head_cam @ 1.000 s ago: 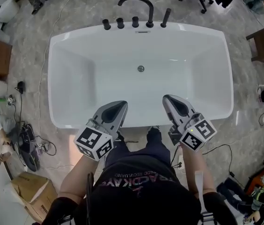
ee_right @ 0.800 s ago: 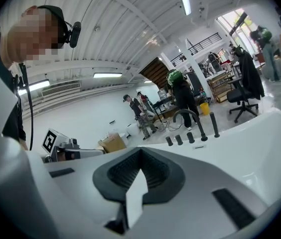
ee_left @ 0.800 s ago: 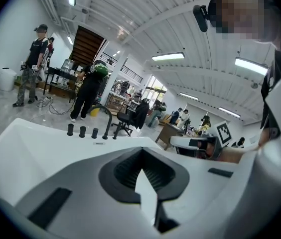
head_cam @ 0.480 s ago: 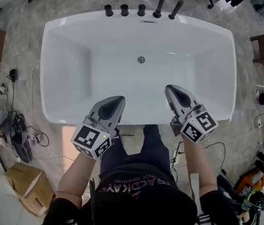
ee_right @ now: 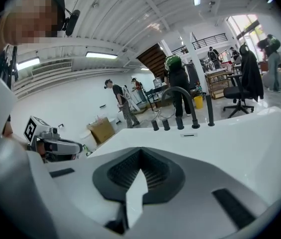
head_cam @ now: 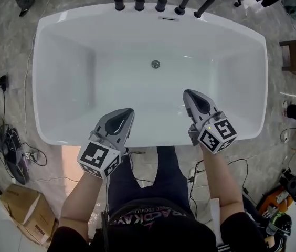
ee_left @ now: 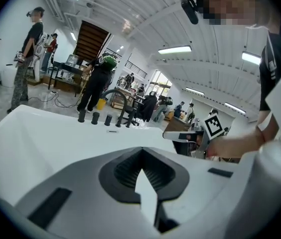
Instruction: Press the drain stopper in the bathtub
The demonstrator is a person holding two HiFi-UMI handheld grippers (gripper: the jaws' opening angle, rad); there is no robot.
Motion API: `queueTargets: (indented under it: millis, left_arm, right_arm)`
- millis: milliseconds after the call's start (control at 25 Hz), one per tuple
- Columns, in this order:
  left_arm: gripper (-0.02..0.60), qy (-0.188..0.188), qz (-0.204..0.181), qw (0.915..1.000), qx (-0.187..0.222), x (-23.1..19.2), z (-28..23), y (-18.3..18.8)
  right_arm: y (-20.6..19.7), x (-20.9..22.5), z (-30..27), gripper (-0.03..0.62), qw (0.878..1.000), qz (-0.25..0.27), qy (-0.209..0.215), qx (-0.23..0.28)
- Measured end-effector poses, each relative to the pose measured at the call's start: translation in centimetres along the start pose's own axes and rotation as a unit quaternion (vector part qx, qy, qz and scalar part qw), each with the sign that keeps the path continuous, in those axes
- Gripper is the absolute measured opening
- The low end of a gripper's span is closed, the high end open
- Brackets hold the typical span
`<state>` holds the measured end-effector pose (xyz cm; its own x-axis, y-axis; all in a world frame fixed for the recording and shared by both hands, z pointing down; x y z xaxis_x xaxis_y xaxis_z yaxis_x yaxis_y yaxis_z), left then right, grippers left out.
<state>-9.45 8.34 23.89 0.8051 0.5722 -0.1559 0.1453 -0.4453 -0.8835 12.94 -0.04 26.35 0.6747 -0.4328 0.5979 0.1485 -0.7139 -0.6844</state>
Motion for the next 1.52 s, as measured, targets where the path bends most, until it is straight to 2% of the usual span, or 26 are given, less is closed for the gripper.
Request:
queueTargets:
  millis: [280, 760, 920, 1200, 1360, 1520]
  left_arm:
    - [0.008, 0.002, 0.002, 0.9999, -0.011, -2.0, -2.0, -3.3]
    - [0.008, 0.002, 0.008, 0.9998, -0.018, -3.7, -6.0, -8.3]
    - [0.008, 0.015, 0.015, 0.9996, -0.018, -4.1, -6.9, -9.8]
    - [0.008, 0.015, 0.011, 0.9994, -0.029, -5.0, -8.6, -13.2]
    - [0.008, 0.002, 0.006, 0.9992, -0.038, -5.2, -10.0, -14.9]
    - [0.008, -0.024, -0.023, 0.9984, -0.046, -5.2, -11.1, -16.0]
  right_arm:
    - [-1.7, 3.2, -4.0, 0.011, 1.000, 0.001, -0.023, -0.020]
    - [-4.6, 9.9, -11.5, 0.011, 0.998, 0.015, -0.038, -0.046]
    - [-6.1, 12.4, -14.0, 0.011, 0.997, 0.018, -0.043, -0.061]
    - [-9.4, 16.6, -18.2, 0.011, 0.995, 0.022, -0.055, -0.081]
    - [-11.3, 19.3, -20.2, 0.011, 0.992, 0.033, -0.066, -0.100]
    - [-12.5, 21.5, -22.0, 0.011, 0.989, 0.049, -0.075, -0.117]
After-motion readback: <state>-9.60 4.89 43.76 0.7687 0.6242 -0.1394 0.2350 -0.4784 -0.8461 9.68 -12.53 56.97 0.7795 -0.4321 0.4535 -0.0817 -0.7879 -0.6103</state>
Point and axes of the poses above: the fingertips, and each gripper's own axes: z backward along the fingers, x to its right, y out of its top, the point moved 6 cm from there along z, backward along the fingers, and after that the axes turned 15 degrees about -z, right-handed, at the moved point
